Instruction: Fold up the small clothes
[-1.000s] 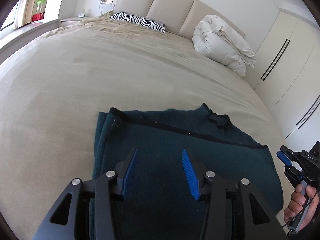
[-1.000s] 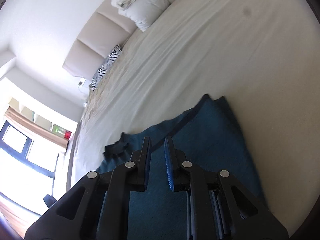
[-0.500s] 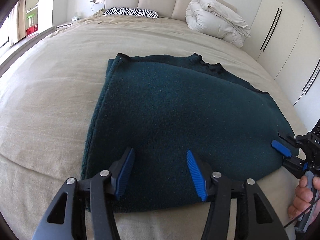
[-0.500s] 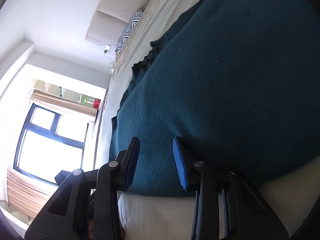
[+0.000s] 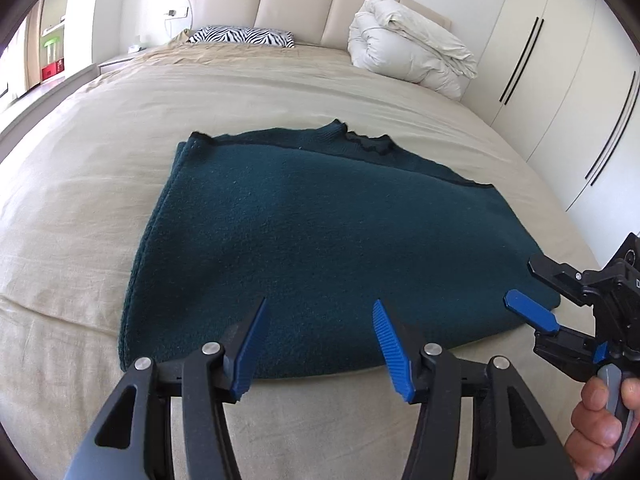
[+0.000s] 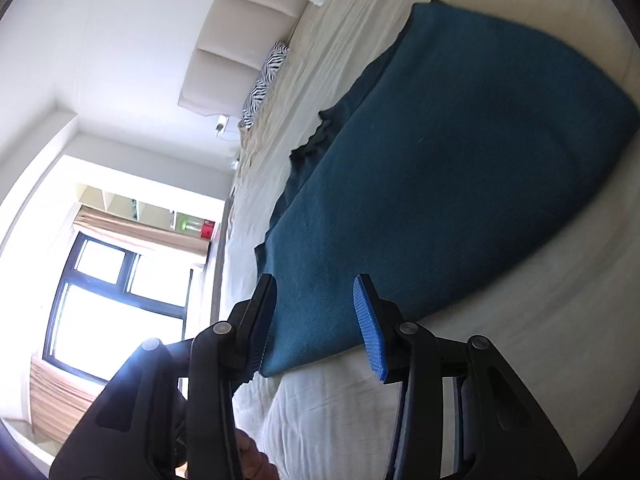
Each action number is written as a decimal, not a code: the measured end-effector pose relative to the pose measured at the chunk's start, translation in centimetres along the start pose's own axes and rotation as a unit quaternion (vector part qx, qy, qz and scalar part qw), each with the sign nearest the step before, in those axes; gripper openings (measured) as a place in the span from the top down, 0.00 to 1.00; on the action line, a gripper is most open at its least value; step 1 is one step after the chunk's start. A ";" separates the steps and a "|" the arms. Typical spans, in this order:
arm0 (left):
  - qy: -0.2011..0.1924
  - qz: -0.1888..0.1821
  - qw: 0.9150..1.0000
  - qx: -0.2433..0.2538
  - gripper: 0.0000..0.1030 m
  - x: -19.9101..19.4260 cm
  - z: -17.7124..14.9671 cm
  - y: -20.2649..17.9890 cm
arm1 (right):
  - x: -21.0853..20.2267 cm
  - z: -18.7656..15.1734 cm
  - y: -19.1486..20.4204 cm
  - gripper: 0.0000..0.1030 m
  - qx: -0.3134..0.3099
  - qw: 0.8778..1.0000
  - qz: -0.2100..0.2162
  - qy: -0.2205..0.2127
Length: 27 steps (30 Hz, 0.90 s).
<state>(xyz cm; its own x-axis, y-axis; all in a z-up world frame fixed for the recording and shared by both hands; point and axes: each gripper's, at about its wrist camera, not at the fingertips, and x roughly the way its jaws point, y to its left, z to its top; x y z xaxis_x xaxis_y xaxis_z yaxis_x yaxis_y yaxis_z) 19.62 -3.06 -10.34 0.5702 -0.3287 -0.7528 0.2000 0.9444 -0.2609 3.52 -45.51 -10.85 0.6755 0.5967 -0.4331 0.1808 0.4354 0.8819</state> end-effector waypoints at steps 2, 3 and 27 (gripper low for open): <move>0.023 0.021 0.999 -0.022 0.45 1.2 -0.4 1.8 | 3.4 -1.0 0.2 0.61 0.005 0.999 0.011 0.039; 0.031 0.024 0.999 -0.023 0.48 1.6 -0.6 2.6 | 5.1 -1.4 -0.1 0.61 0.011 0.998 0.010 0.059; 0.026 0.038 0.998 0.032 0.48 2.4 -1.4 2.2 | -15.6 3.5 -7.5 0.60 0.043 0.979 -0.100 -0.170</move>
<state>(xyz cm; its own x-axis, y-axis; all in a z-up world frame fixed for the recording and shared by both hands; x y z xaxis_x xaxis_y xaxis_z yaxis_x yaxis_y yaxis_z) 20.30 -1.81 -13.60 0.5432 -0.2544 -0.8002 0.2086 0.9640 -0.1648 -5.86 -60.39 -10.07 0.8169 0.2407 -0.5241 0.3827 0.4537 0.8048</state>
